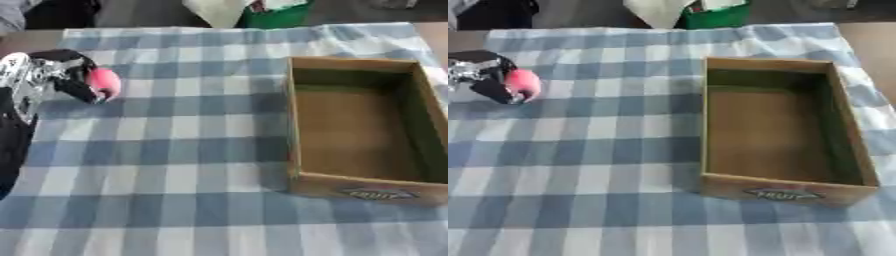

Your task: Pick up objects on the table and place them in the box.

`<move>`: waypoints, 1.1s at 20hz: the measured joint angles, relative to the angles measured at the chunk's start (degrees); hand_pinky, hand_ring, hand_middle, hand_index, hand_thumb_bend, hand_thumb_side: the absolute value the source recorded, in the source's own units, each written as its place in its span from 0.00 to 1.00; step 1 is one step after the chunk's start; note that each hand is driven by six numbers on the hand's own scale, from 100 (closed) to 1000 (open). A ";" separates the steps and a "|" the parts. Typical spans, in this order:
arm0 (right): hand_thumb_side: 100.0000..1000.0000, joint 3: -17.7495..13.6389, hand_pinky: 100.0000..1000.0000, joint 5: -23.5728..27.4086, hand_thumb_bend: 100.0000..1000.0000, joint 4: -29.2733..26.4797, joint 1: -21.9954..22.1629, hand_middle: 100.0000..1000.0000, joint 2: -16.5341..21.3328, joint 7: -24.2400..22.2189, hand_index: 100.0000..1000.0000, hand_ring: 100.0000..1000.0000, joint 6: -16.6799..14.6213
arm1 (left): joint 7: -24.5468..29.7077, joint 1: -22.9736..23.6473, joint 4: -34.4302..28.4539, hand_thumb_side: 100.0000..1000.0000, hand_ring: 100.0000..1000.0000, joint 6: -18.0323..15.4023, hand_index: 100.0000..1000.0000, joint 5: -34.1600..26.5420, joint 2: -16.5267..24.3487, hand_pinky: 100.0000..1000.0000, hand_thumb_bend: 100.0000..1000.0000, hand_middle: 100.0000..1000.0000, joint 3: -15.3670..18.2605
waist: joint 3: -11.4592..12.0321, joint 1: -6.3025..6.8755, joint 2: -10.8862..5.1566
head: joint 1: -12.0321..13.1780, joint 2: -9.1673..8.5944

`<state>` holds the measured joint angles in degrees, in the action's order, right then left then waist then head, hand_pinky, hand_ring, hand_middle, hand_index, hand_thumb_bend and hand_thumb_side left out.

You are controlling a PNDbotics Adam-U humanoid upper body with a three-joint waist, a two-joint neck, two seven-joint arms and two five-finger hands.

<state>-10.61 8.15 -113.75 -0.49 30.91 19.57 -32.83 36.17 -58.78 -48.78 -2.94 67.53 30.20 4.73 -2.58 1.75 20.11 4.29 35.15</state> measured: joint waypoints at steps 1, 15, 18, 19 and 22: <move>1.00 0.00 0.76 0.00 0.00 0.00 0.01 0.73 -0.05 0.02 0.91 0.80 0.02 | 0.01 0.00 0.02 0.36 0.57 -0.07 0.77 -0.38 0.00 0.27 0.00 0.58 0.00 | 0.01 0.01 0.00 | -0.03 0.01; 1.00 -0.04 0.76 0.00 0.00 0.00 0.12 0.73 -0.37 0.38 0.91 0.80 0.33 | -4.89 -1.28 -14.13 0.35 0.47 1.04 0.72 -2.31 -0.47 0.19 0.00 0.54 -0.44 | 0.28 0.02 -0.37 | -0.85 0.57; 1.00 -0.05 0.76 0.04 0.00 0.00 0.20 0.73 -0.37 0.39 0.91 0.80 0.31 | -7.11 -2.15 -20.79 0.33 0.45 1.44 0.70 -1.42 -1.74 0.16 0.00 0.53 -1.90 | 0.26 0.04 -0.58 | -0.92 0.65; 1.00 -0.05 0.76 0.09 0.00 0.00 0.16 0.73 -0.37 0.39 0.91 0.80 0.30 | -7.89 -2.47 -22.74 0.32 0.45 1.59 0.68 -1.55 -2.56 0.20 0.00 0.53 -2.55 | 0.21 0.04 -0.65 | -0.90 0.68; 1.00 -0.05 0.76 0.76 0.00 0.00 -0.14 0.73 -0.35 0.43 0.91 0.80 0.20 | -10.33 -3.61 -27.46 0.31 0.42 1.78 0.68 -3.08 -5.88 0.17 0.00 0.51 -4.90 | -0.05 -0.01 -1.11 | -0.72 0.84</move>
<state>-10.65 8.91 -113.75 -0.62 30.57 20.00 -32.63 25.83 -62.39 -76.24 -1.15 64.45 24.32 -0.17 -2.63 1.74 19.01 3.58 35.99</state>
